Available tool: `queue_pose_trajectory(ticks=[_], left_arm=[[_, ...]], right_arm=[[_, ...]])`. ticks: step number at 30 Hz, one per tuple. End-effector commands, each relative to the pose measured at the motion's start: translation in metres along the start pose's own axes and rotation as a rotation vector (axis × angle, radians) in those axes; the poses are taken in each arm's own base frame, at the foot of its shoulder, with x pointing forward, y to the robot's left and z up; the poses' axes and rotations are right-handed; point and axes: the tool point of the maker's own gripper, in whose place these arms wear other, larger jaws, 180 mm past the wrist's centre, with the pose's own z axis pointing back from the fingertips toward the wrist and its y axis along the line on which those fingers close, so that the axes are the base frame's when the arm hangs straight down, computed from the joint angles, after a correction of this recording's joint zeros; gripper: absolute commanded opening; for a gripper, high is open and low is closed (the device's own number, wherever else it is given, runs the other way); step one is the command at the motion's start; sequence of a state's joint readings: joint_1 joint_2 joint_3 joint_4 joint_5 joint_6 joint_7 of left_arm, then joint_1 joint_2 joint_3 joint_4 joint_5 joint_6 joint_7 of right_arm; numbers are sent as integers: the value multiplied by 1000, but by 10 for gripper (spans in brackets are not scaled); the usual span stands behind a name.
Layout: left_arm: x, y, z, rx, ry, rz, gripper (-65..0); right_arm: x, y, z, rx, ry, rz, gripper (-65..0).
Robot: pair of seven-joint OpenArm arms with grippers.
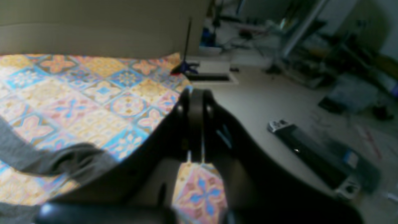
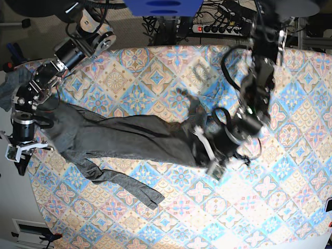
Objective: Layout the t-shirt on the table in an organized manner, then fold the t-shirt properly
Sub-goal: 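Grasp the shirt hem with the left gripper and the right gripper, then lift the shirt with both grippers and swing it across the table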
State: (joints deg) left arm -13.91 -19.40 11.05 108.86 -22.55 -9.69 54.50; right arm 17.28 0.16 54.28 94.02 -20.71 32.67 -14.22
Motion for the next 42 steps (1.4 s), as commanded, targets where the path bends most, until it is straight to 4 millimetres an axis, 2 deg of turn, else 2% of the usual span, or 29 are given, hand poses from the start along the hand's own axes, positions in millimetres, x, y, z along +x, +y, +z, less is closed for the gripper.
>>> queue_pose_trajectory(ticks=[1, 3, 5, 8, 11, 16, 20, 23, 25, 29, 32, 42], left_arm=[[26, 11, 3, 15, -69, -15, -650], [39, 21, 1, 24, -81, -21, -650], [53, 29, -1, 35, -101, -28, -650], [65, 29, -6, 27, -105, -45, -650], [62, 23, -9, 10, -93, -55, -650], [30, 14, -11, -6, -39, -26, -650], [6, 3, -8, -20, -3, -14, -650], [-7, 6, -8, 12, 27, -30, -650], [-15, 8, -8, 29, 48, -41, -650], [-19, 2, -4, 25, 51, -47, -650], [-20, 0, -2, 22, 51, -48, -650], [-21, 0, -2, 22, 54, -48, -650]], right_arm=[[50, -15, -11, -44, -142, 14, -650], [70, -16, -24, -64, -158, 60, -650], [82, -13, -34, -67, -162, 93, -650], [87, -6, -40, -55, -154, 128, -650], [84, 16, -43, -12, -137, 164, -650], [24, 45, -23, 55, 0, 183, -639], [-34, 74, 9, 133, 120, 175, -421], [-64, 99, 31, 216, 188, 198, -345], [-78, 112, 46, 263, 215, 191, -342], [-89, 122, 63, 301, 207, 60, -341], [-95, 126, 65, 311, 216, 3, -340], [-155, 151, 79, 372, 366, -84, -338]])
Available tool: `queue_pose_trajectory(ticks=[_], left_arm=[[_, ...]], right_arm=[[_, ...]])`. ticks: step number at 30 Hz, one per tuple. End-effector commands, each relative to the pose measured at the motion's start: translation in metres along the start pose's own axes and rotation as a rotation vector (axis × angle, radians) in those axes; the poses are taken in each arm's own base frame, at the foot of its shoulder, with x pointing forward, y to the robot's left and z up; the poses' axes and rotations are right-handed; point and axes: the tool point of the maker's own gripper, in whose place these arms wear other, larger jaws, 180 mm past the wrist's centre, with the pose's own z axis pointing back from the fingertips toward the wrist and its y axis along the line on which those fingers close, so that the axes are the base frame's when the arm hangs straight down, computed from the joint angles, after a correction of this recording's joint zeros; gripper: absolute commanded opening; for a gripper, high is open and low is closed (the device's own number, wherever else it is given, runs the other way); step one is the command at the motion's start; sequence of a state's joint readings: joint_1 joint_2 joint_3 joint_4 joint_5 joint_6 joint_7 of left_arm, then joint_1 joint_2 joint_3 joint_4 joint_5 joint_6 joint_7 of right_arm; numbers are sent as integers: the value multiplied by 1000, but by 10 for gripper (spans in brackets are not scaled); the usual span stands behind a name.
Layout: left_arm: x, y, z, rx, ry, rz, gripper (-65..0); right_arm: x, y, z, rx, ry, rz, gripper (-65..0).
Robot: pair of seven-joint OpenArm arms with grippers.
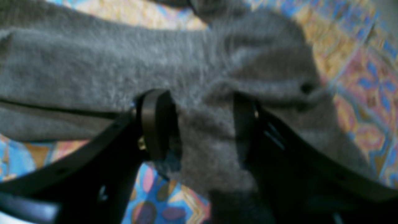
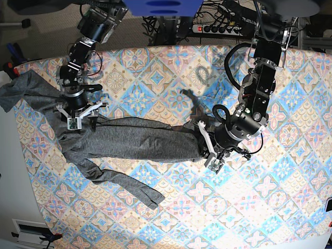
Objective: Layout the t-shirt on the table in an organized manner, then fold the t-shirt properly
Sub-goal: 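Lift the shirt with both grippers and swing it across the table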
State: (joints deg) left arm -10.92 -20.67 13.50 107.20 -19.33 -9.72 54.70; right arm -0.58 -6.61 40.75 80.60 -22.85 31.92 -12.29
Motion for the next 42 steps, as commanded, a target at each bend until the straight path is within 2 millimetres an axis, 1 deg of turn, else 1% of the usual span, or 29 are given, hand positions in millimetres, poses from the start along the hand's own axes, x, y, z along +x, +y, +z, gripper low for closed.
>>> queue_pose_trajectory(ticks=[1, 5, 9, 10, 11, 12, 14, 15, 16, 19, 21, 23, 28, 30, 32, 33, 34, 35, 36, 38, 40, 41, 42], left_arm=[[18, 5, 5, 12, -55, -12, -650], [18, 5, 5, 12, -55, -12, -650], [18, 5, 5, 13, -55, -13, -650], [18, 5, 5, 13, -55, -13, -650], [18, 5, 5, 13, -55, -13, -650], [18, 5, 5, 13, -55, -13, -650], [18, 5, 5, 15, -55, -14, -650], [18, 5, 5, 15, -55, -14, -650], [18, 5, 5, 15, -55, -14, -650], [18, 5, 5, 15, -55, -14, -650], [18, 5, 5, 15, -55, -14, -650], [18, 5, 5, 15, -55, -14, -650], [18, 5, 5, 15, -55, -12, -650], [18, 6, 5, 17, -55, -10, -650], [19, 8, 5, 22, -59, -9, -650], [21, 13, 7, 34, -65, 0, -650], [23, 19, 8, 48, -71, 9, -650], [23, 25, 9, 61, -75, 20, -650], [33, 32, 11, 75, -95, 18, -650], [46, 45, 7, 97, -107, 17, -650], [57, 59, -3, 112, -96, 18, -650], [68, 66, -5, 119, -103, 12, -650], [77, 72, -9, 125, -104, 6, -650]], right_arm=[[13, -3, -3, -1, -45, -2, -338], [1, -17, -4, -5, -10, 16, -340], [-4, -17, -4, -2, 2, 12, -345], [-3, -17, -4, -2, 1, 19, -359], [-1, -17, -4, -3, -2, 22, -391], [0, -18, -4, -4, -4, 25, -449], [1, -18, -4, -5, -7, 25, -594], [1, -19, -3, -9, -6, 23, -650], [3, -20, -4, -11, -12, 24, -650], [33, -27, -9, -29, -76, 40, -650], [47, -31, -7, -44, -107, 56, -650], [68, -37, 0, -68, -153, 89, -650], [129, -51, 27, -144, -291, 186, -650], [144, -53, 35, -162, -326, 209, -650], [147, -54, 37, -167, -334, 215, -650], [147, -57, 37, -175, -331, 211, -650], [156, -62, 37, -192, -345, 207, -650], [172, -68, 35, -211, -371, 201, -650], [190, -74, 33, -230, -396, 197, -650], [211, -86, 26, -262, -393, 202, -650], [229, -101, 17, -283, -379, 208, -650], [236, -110, 14, -292, -375, 209, -650], [240, -118, 10, -296, -361, 208, -650]])
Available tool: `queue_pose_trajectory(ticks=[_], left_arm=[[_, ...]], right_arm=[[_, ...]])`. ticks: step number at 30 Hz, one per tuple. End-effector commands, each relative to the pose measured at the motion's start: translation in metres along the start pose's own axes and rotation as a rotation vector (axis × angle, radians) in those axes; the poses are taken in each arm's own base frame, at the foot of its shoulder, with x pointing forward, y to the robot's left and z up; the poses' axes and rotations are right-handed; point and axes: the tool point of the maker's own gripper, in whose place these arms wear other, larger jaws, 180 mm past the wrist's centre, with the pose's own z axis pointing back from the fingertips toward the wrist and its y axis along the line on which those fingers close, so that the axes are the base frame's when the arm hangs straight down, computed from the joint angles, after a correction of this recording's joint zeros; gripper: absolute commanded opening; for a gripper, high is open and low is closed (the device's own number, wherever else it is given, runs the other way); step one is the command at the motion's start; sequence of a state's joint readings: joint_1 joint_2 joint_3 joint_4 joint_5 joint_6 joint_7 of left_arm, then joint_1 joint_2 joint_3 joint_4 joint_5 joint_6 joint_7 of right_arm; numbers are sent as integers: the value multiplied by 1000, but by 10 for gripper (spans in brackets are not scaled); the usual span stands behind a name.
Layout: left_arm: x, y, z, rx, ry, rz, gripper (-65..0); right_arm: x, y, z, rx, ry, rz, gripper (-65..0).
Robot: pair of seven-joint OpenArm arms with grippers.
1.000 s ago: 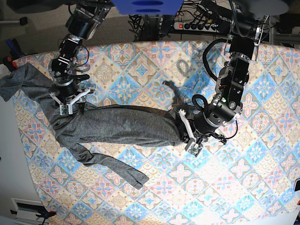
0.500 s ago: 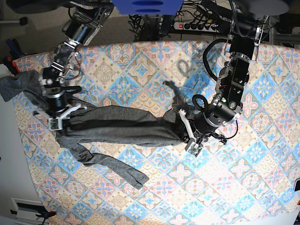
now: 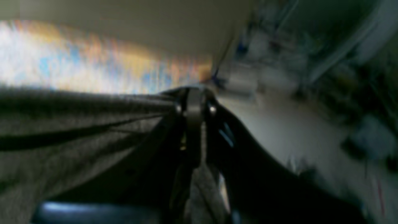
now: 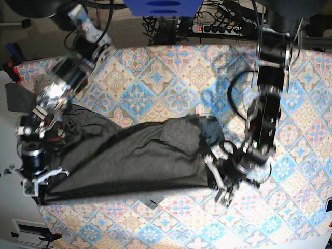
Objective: Layout the t-shirt on the table in an organized manner, then fold the t-shirt properly
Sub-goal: 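Lift the shirt with both grippers and swing it across the table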
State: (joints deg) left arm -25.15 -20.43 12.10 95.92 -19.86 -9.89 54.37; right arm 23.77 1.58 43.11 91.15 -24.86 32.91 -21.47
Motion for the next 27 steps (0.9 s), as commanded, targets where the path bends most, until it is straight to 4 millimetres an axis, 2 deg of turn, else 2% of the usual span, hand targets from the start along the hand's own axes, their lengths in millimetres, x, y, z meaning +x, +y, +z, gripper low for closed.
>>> queue_pose_trajectory(ticks=[1, 3, 6, 9, 12, 15, 17, 19, 23, 25, 27], left_arm=[[25, 13, 1, 28, -46, -16, -650], [44, 24, -7, 44, -46, -32, -650], [63, 42, -16, 72, -33, -36, -650], [94, 61, -20, 104, -35, -51, -650], [123, 73, -23, 124, -44, -45, -650], [139, 85, -26, 139, -34, -24, -650], [141, 82, -26, 132, -38, -28, -650], [142, 55, -31, 73, -49, -71, -650], [103, -10, -48, -73, -30, -112, -650], [86, -45, -57, -147, -10, -100, -632], [71, -76, -63, -211, 10, -77, -488]], right_arm=[[1, -19, -5, -35, 15, 14, -650], [-5, -23, -19, -22, 44, 0, -650], [12, -21, -45, 2, 24, -56, -650], [28, -11, -75, 49, 15, -128, -650], [36, -17, -90, 66, 20, -154, -650], [49, -2, -105, 119, 20, -151, -650], [60, 1, -108, 127, 4, -130, -650], [67, 2, -107, 129, -9, -111, -650], [89, -14, -98, 82, -68, -75, -650], [67, -9, -92, 85, -33, -62, -650], [43, -2, -85, 95, 9, -52, -650]])
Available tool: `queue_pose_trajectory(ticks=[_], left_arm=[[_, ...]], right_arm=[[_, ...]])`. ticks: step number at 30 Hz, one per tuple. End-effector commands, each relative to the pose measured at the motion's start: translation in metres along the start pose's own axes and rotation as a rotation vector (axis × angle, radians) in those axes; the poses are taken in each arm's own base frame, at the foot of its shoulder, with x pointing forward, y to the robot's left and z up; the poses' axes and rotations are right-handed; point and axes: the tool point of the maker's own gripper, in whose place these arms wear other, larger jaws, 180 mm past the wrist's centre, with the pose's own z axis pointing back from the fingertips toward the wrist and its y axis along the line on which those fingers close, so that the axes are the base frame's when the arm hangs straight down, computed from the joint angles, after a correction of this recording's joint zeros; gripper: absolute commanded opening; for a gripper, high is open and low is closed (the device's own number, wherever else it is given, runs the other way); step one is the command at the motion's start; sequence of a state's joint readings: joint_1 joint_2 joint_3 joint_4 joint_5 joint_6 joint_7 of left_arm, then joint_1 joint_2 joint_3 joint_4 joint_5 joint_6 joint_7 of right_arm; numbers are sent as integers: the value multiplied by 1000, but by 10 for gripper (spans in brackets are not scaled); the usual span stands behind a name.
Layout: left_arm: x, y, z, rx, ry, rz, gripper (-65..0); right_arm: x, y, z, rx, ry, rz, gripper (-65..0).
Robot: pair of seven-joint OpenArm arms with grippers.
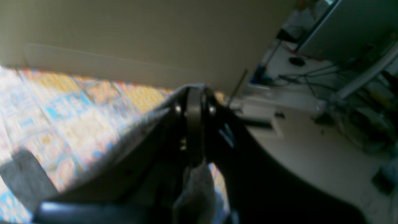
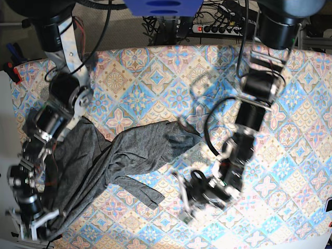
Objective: Layout the t-shirt on the table in an organized manner, then fold the t-shirt properly
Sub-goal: 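Lift the shirt with both grippers and swing it across the table, then lift the grey shirt with both grippers and shake it out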
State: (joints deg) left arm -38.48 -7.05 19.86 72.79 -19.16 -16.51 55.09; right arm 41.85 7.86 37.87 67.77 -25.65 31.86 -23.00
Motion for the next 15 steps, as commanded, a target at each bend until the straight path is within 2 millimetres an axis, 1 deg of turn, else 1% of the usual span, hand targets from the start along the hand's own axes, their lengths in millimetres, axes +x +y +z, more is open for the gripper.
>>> queue_pose_trajectory(ticks=[1, 2, 3, 5, 7, 9, 10, 11, 12, 15], left_arm=[[38, -7, 8, -10, -103, -16, -434], [36, -20, 3, -36, -102, -8, -392], [33, -33, -1, -58, -95, -16, -378], [26, -56, -9, -81, -58, -92, -384], [20, -69, -16, -72, -31, -180, -388], [15, -78, -24, -52, -33, -258, -387], [4, -80, -33, -45, -15, -273, -386], [-3, -80, -42, -41, -4, -273, -386], [-8, -82, -51, -39, 3, -272, -386], [-32, -79, -73, -30, 47, -267, -386]], right_arm=[[4, -4, 2, -10, -9, 10, -650], [-2, -3, 4, -10, 1, 14, -650], [-8, -2, 7, -11, 11, 20, -650], [-18, -1, 14, -15, 24, 34, -650], [-25, -1, 20, -20, 34, 46, -650], [-27, -2, 24, -27, 33, 58, -650], [-25, -4, 27, -34, 28, 65, -650], [-26, -4, 29, -36, 29, 71, -650], [-33, -3, 33, -36, 40, 78, -650], [-52, 1, 42, -30, 75, 93, -650]])
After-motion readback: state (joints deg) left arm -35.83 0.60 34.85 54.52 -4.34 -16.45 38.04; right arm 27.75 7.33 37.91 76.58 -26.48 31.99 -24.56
